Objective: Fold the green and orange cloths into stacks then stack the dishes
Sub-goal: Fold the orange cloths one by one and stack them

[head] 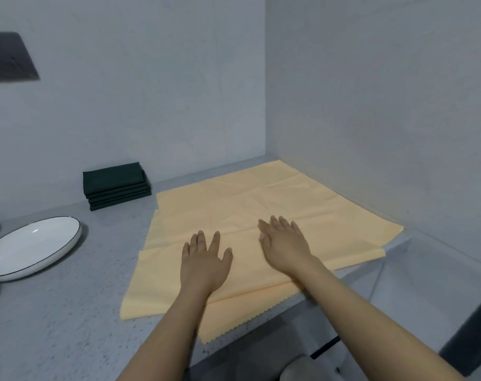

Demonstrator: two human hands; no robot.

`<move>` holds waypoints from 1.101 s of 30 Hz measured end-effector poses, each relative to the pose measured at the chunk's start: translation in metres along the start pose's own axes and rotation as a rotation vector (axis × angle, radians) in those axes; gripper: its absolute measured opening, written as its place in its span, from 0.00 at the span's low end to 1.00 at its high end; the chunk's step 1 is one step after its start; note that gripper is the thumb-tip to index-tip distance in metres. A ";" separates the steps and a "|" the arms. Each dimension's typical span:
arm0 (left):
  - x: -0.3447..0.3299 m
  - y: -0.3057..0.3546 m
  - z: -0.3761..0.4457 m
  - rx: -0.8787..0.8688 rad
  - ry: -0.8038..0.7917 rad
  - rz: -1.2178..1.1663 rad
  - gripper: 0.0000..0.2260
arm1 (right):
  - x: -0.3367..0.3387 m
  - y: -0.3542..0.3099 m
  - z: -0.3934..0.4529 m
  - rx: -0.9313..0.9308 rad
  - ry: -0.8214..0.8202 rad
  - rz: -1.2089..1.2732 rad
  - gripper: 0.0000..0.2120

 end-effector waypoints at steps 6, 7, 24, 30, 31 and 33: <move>0.007 -0.001 -0.001 0.003 0.017 -0.001 0.28 | -0.024 -0.019 0.011 0.024 -0.023 -0.018 0.24; 0.009 -0.001 0.001 0.004 0.015 0.002 0.28 | -0.024 -0.019 0.012 0.017 -0.009 -0.023 0.24; 0.004 -0.005 -0.014 -0.109 -0.005 -0.020 0.24 | -0.025 -0.015 0.013 0.015 -0.024 -0.062 0.24; 0.009 -0.066 -0.018 -0.027 -0.017 -0.022 0.26 | -0.026 -0.018 0.013 0.013 -0.036 -0.042 0.24; 0.010 -0.073 -0.018 -0.008 -0.019 -0.027 0.27 | -0.027 -0.018 0.013 0.011 -0.042 -0.041 0.24; 0.011 -0.082 -0.019 0.012 -0.018 -0.037 0.27 | -0.026 -0.019 0.012 0.009 -0.043 -0.041 0.24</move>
Point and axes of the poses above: each hand's wrist, its own z-axis towards the middle knuckle, its own x-axis out of the back of the hand, y = z × x, the point moved 7 cm from there along z, towards the middle knuckle, and after that the axes turned 9 degrees about -y, right-handed, at the moved point
